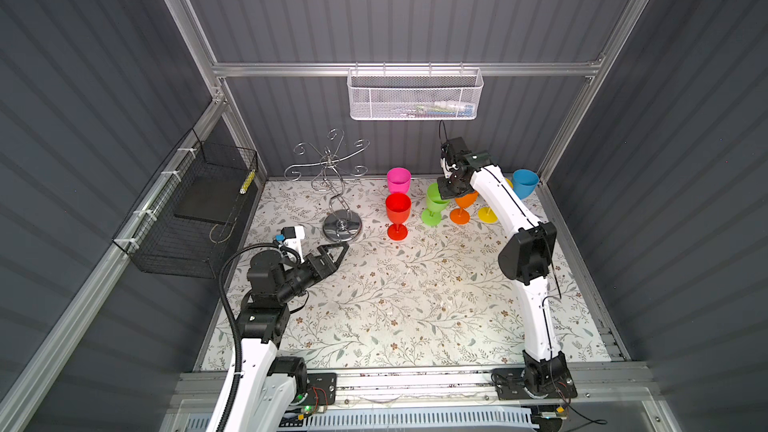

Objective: Take the wine glass off the wine glass rack
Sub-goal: 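Lower the green glass upright beside the red glass with the right gripper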

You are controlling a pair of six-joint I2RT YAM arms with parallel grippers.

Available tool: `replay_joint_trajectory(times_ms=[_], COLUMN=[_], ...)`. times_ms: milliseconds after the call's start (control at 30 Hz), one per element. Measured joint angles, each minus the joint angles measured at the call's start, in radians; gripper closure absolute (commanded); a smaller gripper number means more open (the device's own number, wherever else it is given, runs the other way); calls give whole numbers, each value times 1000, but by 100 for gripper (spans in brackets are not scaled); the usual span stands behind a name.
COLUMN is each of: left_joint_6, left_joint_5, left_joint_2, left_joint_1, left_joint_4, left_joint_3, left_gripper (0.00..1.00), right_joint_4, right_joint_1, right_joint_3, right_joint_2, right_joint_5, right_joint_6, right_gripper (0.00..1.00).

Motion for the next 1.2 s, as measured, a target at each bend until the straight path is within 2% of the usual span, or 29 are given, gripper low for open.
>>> replay_joint_trajectory(times_ms=[600,1100,1200], left_joint_6=[-18,-19,-19], left_joint_5=[4,4,4], left_joint_2=[2,-28,-28], left_joint_1=[0,0,0], left_joint_4=[14,10,10], left_joint_3=[-5,-5,-5], left_gripper=[0,0,0], right_joint_4=[-5,-2,3], right_joint_1=[0,0,0], right_joint_3=[60,63,63], right_joint_2=[17,17,17], right_joint_5=[-3,-26,-32], right_joint_6=[-18,-17,-13], right_gripper=[86,86,89])
